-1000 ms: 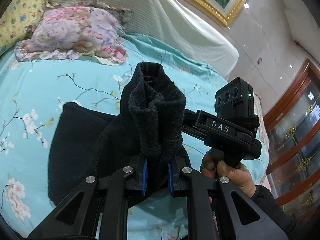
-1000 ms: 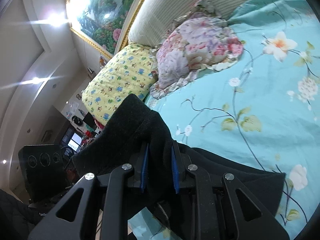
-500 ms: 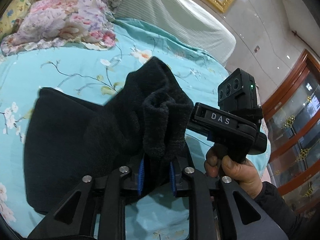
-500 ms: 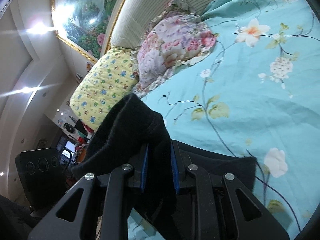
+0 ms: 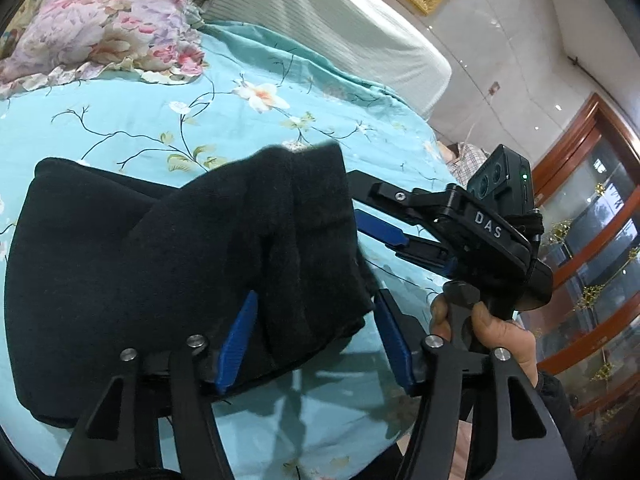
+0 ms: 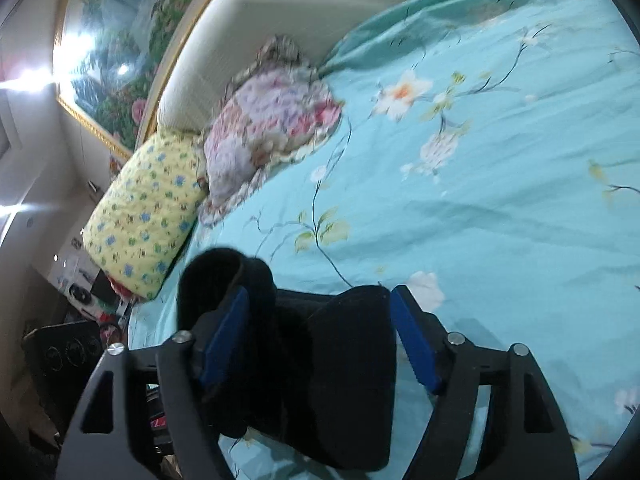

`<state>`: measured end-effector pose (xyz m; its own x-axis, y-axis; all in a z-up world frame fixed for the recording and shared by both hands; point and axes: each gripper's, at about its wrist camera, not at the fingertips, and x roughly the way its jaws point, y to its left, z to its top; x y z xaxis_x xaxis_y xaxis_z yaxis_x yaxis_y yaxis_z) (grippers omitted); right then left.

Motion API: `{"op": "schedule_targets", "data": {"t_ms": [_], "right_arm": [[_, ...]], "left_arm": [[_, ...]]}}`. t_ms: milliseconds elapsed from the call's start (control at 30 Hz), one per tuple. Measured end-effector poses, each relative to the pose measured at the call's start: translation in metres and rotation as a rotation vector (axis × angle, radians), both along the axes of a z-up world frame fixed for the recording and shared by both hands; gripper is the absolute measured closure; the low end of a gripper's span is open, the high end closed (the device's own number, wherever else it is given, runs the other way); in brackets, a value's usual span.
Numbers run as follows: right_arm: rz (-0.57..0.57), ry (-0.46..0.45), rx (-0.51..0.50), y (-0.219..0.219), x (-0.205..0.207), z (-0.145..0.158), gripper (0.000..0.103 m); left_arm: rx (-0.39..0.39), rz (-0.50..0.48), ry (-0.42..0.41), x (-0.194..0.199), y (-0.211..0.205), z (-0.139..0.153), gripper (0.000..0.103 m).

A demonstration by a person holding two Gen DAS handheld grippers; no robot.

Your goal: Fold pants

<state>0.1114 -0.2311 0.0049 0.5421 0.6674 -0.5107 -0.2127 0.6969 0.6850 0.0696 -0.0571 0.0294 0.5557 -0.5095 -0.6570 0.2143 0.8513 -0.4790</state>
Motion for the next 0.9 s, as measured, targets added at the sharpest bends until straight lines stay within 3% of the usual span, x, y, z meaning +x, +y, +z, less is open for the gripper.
{"op": "schedule_targets", "data": {"t_ms": [133,900], "right_arm": [[-0.019,-0.009,0.015,-0.006,-0.008,0.008,0.023],[-0.049,-0.022,-0.18,0.039,-0.039,0.027,0.009]], "left_arm": [[-0.034,0.009,0.003,-0.004,0.006,0.001,0.037],[-0.119,0.202,-0.02,-0.029,0.091,0.008,0.032]]}}
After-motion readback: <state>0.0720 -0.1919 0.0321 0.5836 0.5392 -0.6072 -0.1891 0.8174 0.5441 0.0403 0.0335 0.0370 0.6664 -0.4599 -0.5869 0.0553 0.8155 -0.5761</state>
